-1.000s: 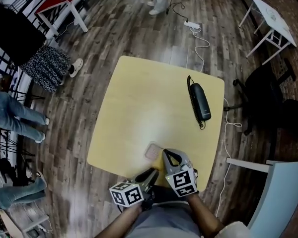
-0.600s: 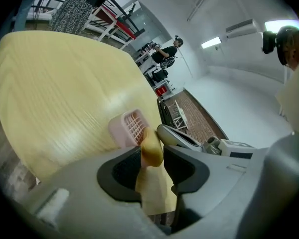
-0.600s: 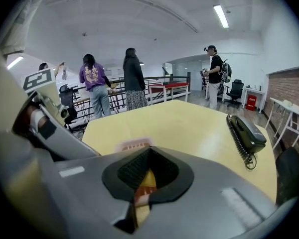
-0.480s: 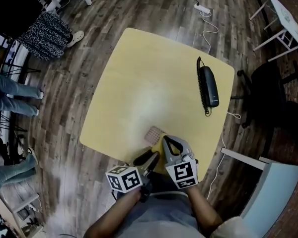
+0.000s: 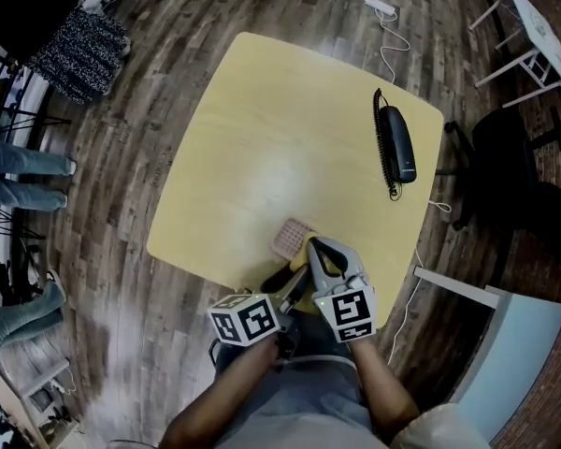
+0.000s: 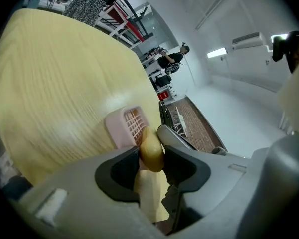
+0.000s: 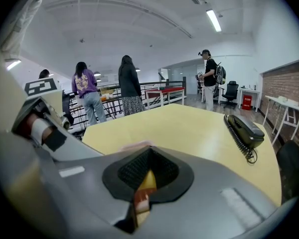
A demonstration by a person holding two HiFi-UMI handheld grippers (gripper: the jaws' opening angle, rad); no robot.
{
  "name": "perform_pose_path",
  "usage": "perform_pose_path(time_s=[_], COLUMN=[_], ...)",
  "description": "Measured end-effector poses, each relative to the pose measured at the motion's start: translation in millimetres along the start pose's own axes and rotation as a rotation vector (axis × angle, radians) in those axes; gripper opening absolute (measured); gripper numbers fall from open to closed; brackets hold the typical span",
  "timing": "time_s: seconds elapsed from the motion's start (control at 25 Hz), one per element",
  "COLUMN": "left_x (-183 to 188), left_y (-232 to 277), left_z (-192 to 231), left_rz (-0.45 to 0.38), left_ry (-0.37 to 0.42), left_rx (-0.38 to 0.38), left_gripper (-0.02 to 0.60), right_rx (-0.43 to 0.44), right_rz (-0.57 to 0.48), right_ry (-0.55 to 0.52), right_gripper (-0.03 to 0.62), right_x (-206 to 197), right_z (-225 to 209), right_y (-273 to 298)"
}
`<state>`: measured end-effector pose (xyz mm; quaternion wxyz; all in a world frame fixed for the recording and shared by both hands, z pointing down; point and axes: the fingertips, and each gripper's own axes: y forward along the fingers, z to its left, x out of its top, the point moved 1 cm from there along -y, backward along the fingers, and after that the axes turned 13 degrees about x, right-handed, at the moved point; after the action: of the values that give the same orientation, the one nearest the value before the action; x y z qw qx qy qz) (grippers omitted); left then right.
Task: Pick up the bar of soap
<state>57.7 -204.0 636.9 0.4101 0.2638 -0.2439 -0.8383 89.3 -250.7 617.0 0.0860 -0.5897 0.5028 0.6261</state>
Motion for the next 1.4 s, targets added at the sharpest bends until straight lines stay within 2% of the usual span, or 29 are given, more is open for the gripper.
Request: perform_pose_path(time_s=[0.36,0.6,0.76,0.88,0.96,1.2,1.4], left_x=[1.7,2.3,3.9,9.4,13.6,23.1,22.0], left_y=[0.8,-6.6,-10.4,-11.6,-10.6,-0.7,7.0], left_z=[2.2,0.6,0.9,2.4,1.4,0.0,-11.8], left_rz=[0.015,0.020,0.017,0.018,0.014,-0.006,-0.007], left_ry=[-0.079,-0.067,-0.071,-0.053,-0.036,0.034,0.101], left_rx=[-0.080,-0.115,-0.125,-0.142,-0.153,-0.100,-0.091], left_gripper=[0.148,0.138,0.137,0.137,0.141,0.169,0.169], right_rx=[-0.018,-0.050,-0.120,-0.135,-0.118,-0.092,-0.072], right_rz=[-0.052,-0.076,-0.043,0.055,0.080,0.067,0.043], right_ry=[0.075,0.148,0.182,0.145,0.114,0.113,0.141], right_gripper=[0.000,0.002,0.002,0.002,0.000,0.000,0.000], right_x=[-1.2,-8.3,-18.9,-30.1,-30.1,-28.2,-28.2], right_z=[-2.8,-4.7,-23.0,-32.9,-32.8,-32.5,-33.4], right_y=[-0.2,-12.4,-23.7,-22.7,-19.4,-17.8,-18.0])
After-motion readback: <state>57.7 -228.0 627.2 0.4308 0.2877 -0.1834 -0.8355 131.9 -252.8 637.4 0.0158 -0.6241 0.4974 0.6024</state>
